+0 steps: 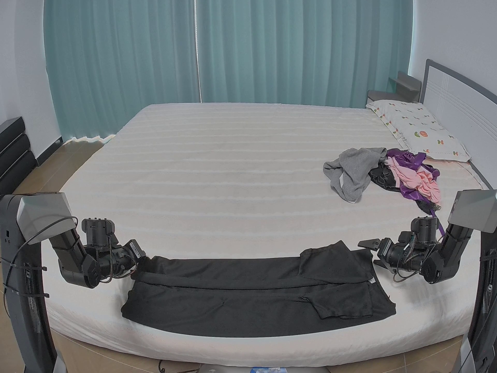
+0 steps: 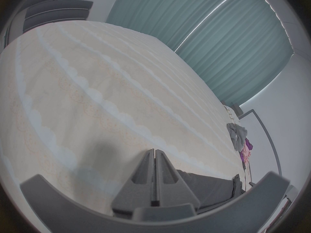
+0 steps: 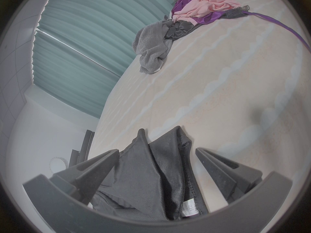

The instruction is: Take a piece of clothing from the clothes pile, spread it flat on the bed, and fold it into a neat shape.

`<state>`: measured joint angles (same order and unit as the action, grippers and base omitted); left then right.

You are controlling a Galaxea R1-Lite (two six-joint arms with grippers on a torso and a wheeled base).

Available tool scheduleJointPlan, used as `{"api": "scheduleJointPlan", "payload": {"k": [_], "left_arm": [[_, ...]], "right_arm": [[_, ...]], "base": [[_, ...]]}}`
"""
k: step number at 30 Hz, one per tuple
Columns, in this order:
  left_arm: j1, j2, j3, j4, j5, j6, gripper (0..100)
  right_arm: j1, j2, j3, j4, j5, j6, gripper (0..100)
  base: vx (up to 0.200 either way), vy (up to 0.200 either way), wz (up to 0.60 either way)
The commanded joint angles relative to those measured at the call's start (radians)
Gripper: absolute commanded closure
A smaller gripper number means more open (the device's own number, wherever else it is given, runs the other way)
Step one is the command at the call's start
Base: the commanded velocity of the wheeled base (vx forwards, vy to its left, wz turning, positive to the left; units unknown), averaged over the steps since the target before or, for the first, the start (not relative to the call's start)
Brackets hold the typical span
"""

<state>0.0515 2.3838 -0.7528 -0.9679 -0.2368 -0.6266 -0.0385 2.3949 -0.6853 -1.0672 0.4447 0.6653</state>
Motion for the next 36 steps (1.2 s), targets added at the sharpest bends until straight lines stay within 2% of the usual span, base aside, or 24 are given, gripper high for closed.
{"api": "scheduleJointPlan", "payload": {"k": [1, 2, 6, 13, 17, 34, 35, 36], "left_arm": [[0.008, -0.002, 0.006, 0.000, 0.001, -0.007, 100], [0.014, -0.017, 0.018, 0.000, 0.001, -0.045, 100], [0.016, -0.041, 0.039, -0.015, 0.014, -0.088, 100], [0.019, -0.038, 0.084, -0.103, 0.022, -0.090, 100], [0.028, -0.038, 0.110, -0.137, 0.024, -0.088, 100], [0.028, -0.009, 0.096, -0.141, 0.054, -0.088, 100], [0.028, -0.009, 0.096, -0.141, 0.054, -0.088, 100], [0.028, -0.009, 0.096, -0.141, 0.054, -0.088, 100]], "right_arm": [[0.000, 0.003, 0.000, 0.000, -0.006, -0.001, 0], [0.002, 0.004, -0.002, 0.000, -0.017, -0.001, 0], [0.002, 0.006, -0.003, 0.000, -0.017, -0.001, 0], [0.000, 0.010, -0.022, 0.009, -0.024, 0.003, 0], [0.002, 0.024, -0.040, 0.010, -0.054, 0.002, 0], [0.025, 0.069, -0.102, 0.013, -0.096, -0.001, 0], [0.025, 0.069, -0.100, 0.015, -0.096, -0.001, 100], [0.025, 0.067, -0.102, 0.016, -0.098, -0.003, 100]], "base": [[0.000, 0.000, 0.00], [0.000, 0.000, 0.00], [0.000, 0.000, 0.00], [0.000, 0.000, 0.00], [0.000, 0.000, 0.00], [0.000, 0.000, 0.00], [0.000, 0.000, 0.00], [0.000, 0.000, 0.00]]}}
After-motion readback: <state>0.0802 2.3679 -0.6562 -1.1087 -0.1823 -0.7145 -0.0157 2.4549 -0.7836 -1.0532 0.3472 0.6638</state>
